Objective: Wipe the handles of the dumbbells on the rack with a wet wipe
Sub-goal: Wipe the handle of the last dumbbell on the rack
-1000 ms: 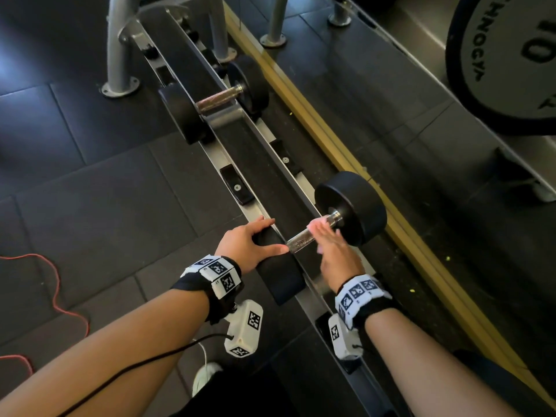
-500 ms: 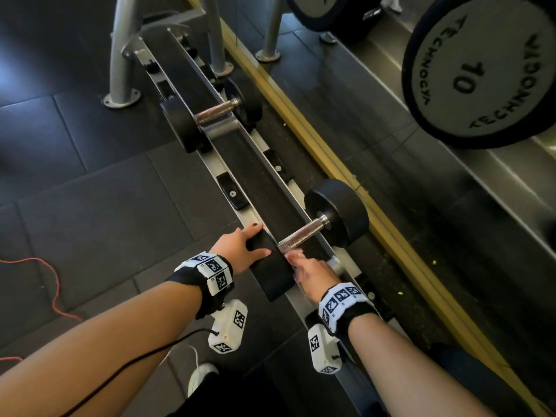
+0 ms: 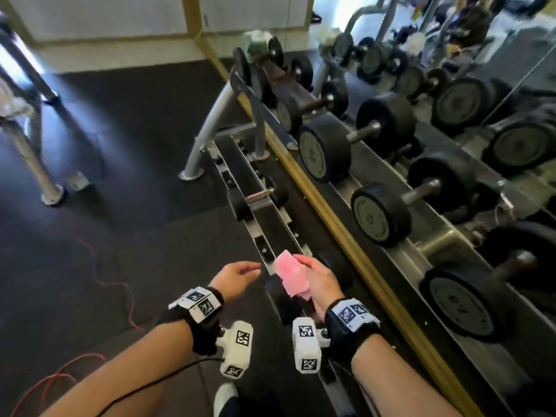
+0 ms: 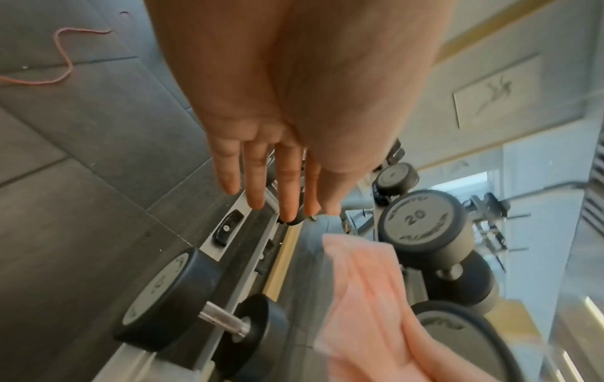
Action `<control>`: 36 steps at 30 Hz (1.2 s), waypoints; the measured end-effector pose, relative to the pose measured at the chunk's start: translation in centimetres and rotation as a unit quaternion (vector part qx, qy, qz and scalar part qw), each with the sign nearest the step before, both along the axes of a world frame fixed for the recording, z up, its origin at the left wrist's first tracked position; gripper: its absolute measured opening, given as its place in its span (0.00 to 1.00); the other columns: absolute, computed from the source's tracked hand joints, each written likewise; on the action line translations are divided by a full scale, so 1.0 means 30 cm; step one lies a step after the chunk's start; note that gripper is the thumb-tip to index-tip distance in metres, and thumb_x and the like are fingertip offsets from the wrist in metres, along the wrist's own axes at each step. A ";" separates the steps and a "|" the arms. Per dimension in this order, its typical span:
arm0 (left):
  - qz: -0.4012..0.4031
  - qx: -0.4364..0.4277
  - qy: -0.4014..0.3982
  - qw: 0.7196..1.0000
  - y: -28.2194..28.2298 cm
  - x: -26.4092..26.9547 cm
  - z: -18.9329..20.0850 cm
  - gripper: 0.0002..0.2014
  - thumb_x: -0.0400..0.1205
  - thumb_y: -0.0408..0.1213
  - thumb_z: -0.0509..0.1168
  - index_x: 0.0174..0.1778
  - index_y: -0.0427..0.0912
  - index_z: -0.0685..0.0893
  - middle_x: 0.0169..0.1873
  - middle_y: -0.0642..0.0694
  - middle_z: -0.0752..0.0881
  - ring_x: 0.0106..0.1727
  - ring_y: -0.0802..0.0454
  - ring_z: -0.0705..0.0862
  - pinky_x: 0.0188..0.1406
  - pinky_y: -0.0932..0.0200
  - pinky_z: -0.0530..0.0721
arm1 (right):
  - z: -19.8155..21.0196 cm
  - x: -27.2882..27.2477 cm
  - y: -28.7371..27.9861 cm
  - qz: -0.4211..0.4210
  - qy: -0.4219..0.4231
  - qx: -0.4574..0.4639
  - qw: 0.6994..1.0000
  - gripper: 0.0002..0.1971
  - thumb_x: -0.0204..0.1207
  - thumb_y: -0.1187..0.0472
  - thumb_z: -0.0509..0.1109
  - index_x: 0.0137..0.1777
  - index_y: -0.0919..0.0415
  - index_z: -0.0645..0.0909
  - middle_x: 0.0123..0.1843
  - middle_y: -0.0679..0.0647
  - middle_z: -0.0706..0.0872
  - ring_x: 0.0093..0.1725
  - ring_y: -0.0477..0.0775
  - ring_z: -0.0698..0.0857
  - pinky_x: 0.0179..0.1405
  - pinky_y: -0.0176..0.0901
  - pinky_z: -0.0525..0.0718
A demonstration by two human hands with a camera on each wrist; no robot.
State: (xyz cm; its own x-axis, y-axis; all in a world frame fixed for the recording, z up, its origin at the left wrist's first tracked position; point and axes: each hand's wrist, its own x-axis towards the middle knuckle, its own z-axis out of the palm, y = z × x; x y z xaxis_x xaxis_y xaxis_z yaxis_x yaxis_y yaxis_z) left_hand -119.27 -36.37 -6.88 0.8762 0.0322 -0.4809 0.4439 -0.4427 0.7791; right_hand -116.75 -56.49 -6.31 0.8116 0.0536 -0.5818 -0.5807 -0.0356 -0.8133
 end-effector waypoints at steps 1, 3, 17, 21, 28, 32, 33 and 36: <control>0.021 -0.017 -0.004 1.000 0.003 -0.024 0.052 0.14 0.86 0.39 0.67 0.67 0.43 0.86 0.56 0.41 0.90 0.40 0.63 0.83 0.45 0.73 0.78 | 0.066 -0.008 0.028 -0.009 -0.005 0.022 1.000 0.11 0.74 0.57 0.79 0.56 0.48 0.89 0.50 0.59 0.92 0.47 0.59 0.90 0.41 0.48 0.88; 0.080 -0.085 0.010 0.993 0.008 -0.069 0.129 0.15 0.86 0.39 0.66 0.67 0.39 0.86 0.45 0.44 0.91 0.36 0.62 0.81 0.41 0.69 0.80 | 0.173 -0.024 0.088 -0.023 -0.018 0.072 0.997 0.14 0.71 0.56 0.81 0.56 0.51 0.89 0.50 0.62 0.92 0.46 0.60 0.90 0.43 0.53 0.87; 0.271 -0.377 0.056 0.884 0.347 0.196 0.345 0.08 0.83 0.31 0.69 0.56 0.35 0.87 0.48 0.38 0.89 0.47 0.46 0.86 0.44 0.56 0.79 | 0.356 0.249 0.548 0.029 -0.074 0.110 0.991 0.09 0.78 0.64 0.73 0.57 0.60 0.85 0.55 0.64 0.89 0.55 0.64 0.88 0.57 0.60 0.87; 0.263 -0.329 0.023 0.907 0.529 0.372 0.359 0.03 0.83 0.26 0.67 0.49 0.32 0.85 0.45 0.33 0.87 0.45 0.40 0.85 0.51 0.46 0.84 | 0.339 0.454 0.706 0.088 -0.130 -0.009 0.988 0.03 0.77 0.62 0.75 0.49 0.56 0.85 0.48 0.57 0.90 0.48 0.56 0.89 0.45 0.42 0.88; 0.236 -0.231 -0.048 0.943 0.805 0.699 0.369 0.03 0.81 0.22 0.68 0.47 0.32 0.84 0.40 0.32 0.84 0.39 0.41 0.84 0.37 0.49 0.87 | 0.322 0.774 0.919 0.090 -0.083 0.033 0.992 0.12 0.77 0.72 0.72 0.60 0.67 0.83 0.49 0.65 0.88 0.47 0.63 0.90 0.41 0.55 0.90; 0.222 -0.260 -0.039 0.939 0.857 0.847 0.355 0.07 0.81 0.22 0.67 0.48 0.35 0.88 0.40 0.34 0.86 0.41 0.41 0.85 0.38 0.49 0.88 | 0.306 0.891 0.944 0.029 -0.069 0.113 0.991 0.07 0.76 0.74 0.73 0.50 0.66 0.86 0.44 0.61 0.91 0.41 0.57 0.92 0.35 0.42 0.88; 0.215 -0.262 -0.038 0.940 0.859 0.880 0.352 0.08 0.80 0.21 0.67 0.47 0.35 0.89 0.39 0.35 0.87 0.39 0.42 0.85 0.35 0.52 0.88 | 0.300 0.921 0.944 0.030 -0.077 0.115 0.990 0.06 0.75 0.74 0.73 0.47 0.65 0.87 0.43 0.61 0.91 0.42 0.57 0.92 0.36 0.43 0.88; 0.204 -0.256 -0.032 0.945 0.855 0.974 0.332 0.15 0.81 0.19 0.62 0.39 0.38 0.91 0.38 0.34 0.89 0.35 0.44 0.86 0.34 0.55 0.87 | 0.278 1.005 0.935 0.055 -0.102 0.084 0.990 0.12 0.76 0.77 0.69 0.40 0.62 0.88 0.42 0.60 0.93 0.44 0.57 0.92 0.39 0.41 0.89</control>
